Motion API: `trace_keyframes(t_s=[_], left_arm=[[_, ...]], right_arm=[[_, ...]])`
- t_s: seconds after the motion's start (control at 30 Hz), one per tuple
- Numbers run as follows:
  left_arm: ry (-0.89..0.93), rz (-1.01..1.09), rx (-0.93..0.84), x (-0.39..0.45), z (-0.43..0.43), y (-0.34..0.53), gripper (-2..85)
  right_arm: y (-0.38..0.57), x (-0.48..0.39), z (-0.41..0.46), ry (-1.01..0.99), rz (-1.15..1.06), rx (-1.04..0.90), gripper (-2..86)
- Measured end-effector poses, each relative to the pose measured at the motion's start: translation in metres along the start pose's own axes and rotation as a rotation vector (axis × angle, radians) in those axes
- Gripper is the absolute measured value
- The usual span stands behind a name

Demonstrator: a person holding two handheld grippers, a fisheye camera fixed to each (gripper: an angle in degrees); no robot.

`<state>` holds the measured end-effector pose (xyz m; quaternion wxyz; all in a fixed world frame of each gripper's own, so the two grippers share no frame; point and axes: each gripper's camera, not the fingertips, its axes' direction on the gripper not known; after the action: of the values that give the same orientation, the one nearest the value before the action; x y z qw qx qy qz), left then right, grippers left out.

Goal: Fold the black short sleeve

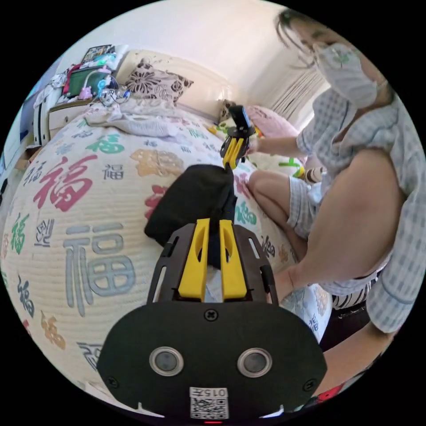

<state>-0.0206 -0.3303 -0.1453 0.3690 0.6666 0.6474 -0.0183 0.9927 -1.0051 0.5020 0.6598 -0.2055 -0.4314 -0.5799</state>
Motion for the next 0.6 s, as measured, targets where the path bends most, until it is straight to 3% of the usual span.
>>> trace_keyframes(t_s=[0.3, 0.43, 0.53, 0.6], left_arm=[[-0.088, -0.183, -0.062, 0.056, 0.081, 0.053, 2.2], [-0.150, -0.223, -0.169, 0.076, 0.110, 0.055, 2.4], [-0.138, -0.291, -0.274, 0.088, 0.112, 0.057, 2.6], [-0.136, -0.281, -0.243, 0.104, 0.102, 0.053, 3.5]], right_arm=[[0.027, -0.045, 0.100, 0.083, 0.034, -0.126, 3.8], [0.034, -0.058, 0.136, 0.225, 0.099, -0.244, 6.6], [0.037, -0.076, 0.139, 0.339, 0.150, -0.231, 5.2], [0.035, -0.090, 0.137, 0.383, 0.152, -0.155, 4.7]])
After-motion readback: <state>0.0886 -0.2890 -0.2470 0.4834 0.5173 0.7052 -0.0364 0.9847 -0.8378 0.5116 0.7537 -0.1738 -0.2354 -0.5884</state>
